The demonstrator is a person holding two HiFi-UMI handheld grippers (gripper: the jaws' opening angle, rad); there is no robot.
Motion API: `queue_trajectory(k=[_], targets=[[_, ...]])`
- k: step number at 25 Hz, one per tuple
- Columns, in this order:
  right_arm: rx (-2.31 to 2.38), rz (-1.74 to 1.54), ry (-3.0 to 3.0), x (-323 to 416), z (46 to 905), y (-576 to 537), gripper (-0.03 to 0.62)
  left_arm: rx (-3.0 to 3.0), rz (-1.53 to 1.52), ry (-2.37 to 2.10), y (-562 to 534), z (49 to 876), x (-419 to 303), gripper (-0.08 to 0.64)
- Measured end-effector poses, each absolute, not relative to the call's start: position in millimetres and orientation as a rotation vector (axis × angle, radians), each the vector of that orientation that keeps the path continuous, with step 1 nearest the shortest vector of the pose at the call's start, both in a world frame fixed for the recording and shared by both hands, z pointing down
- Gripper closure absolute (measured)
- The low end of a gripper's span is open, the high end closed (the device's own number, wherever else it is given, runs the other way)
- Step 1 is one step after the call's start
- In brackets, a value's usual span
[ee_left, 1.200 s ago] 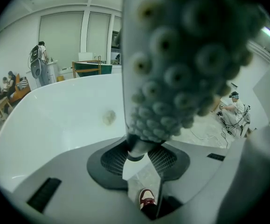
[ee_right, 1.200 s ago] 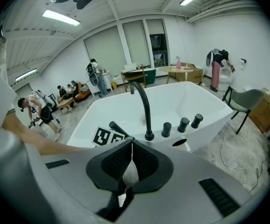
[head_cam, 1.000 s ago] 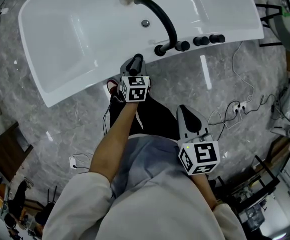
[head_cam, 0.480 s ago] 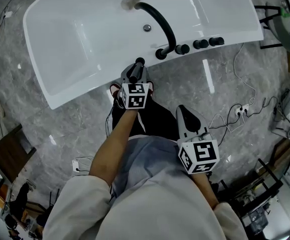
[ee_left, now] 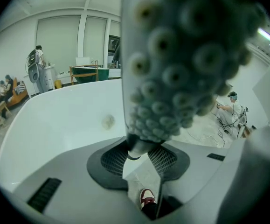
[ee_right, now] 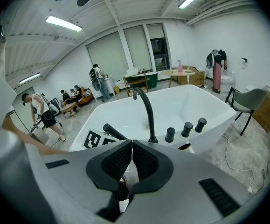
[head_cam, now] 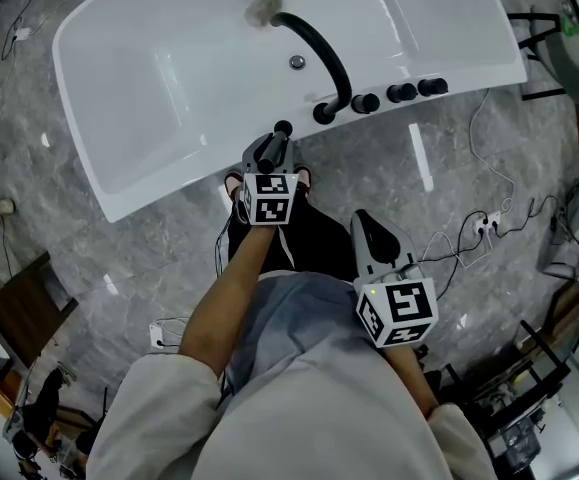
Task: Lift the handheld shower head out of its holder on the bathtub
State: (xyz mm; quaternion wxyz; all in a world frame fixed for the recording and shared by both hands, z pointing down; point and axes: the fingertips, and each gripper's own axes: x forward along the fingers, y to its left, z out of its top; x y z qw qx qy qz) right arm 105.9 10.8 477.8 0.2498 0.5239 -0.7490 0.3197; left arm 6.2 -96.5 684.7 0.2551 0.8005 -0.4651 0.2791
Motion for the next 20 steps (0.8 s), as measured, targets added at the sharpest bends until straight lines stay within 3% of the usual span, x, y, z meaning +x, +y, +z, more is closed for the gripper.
queue_trajectory(k=[20], targets=[[1.438, 0.857, -2.091, 98, 467, 1, 0.574, 2.239, 0.714, -1.240, -88, 633, 4, 0.422]])
